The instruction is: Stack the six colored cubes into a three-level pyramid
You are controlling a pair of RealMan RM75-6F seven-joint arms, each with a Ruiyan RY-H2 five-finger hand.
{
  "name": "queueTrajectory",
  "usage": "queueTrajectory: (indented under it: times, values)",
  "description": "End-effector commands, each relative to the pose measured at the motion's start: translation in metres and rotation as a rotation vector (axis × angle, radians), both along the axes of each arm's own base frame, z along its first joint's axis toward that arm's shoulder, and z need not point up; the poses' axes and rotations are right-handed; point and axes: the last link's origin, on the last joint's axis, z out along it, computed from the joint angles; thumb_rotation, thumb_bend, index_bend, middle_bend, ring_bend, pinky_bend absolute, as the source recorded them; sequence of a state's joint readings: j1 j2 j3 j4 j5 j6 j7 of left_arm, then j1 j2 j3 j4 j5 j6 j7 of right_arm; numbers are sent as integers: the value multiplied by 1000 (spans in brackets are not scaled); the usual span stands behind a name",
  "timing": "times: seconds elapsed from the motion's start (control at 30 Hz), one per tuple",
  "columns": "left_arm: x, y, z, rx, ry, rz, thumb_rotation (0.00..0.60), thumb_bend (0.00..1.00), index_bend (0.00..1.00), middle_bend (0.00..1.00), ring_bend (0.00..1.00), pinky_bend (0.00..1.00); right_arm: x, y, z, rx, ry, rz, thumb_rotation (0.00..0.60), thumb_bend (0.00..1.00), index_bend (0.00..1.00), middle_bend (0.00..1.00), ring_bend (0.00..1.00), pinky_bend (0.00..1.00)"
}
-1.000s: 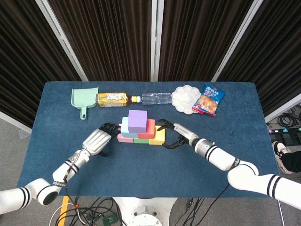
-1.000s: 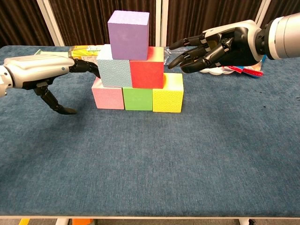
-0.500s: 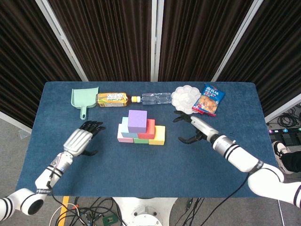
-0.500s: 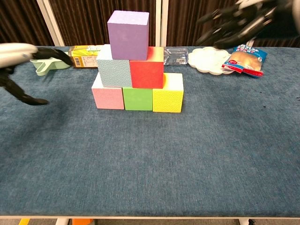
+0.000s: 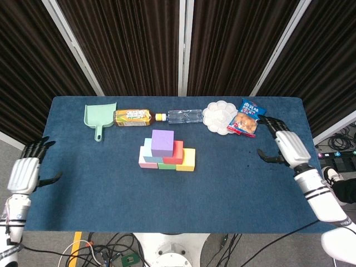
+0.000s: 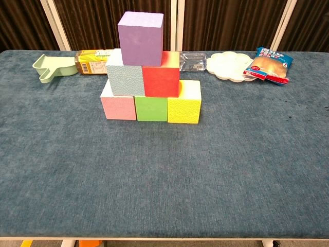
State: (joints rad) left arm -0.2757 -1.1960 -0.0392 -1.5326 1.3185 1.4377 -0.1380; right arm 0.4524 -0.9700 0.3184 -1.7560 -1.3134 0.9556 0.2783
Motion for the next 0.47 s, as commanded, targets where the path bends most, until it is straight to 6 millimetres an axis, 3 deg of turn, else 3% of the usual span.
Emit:
queueTrajectory:
  times: [0.03,0.2,0.47]
  values:
    - [-21,-31,13,62,20,70,600,169,141,46,35,63,-51,39,7,-129,126,-1,600,324,0,73,0,0]
    - [-27,-71,12,70,31,99,600,153,141,46,35,63,-84,75,9,-194,140,-1,600,287,0,23,0,0]
    - [-22,-110,3,71,39,103,600,140,141,46,35,59,-107,116,7,-220,107,-8,600,278,0,24,0,0]
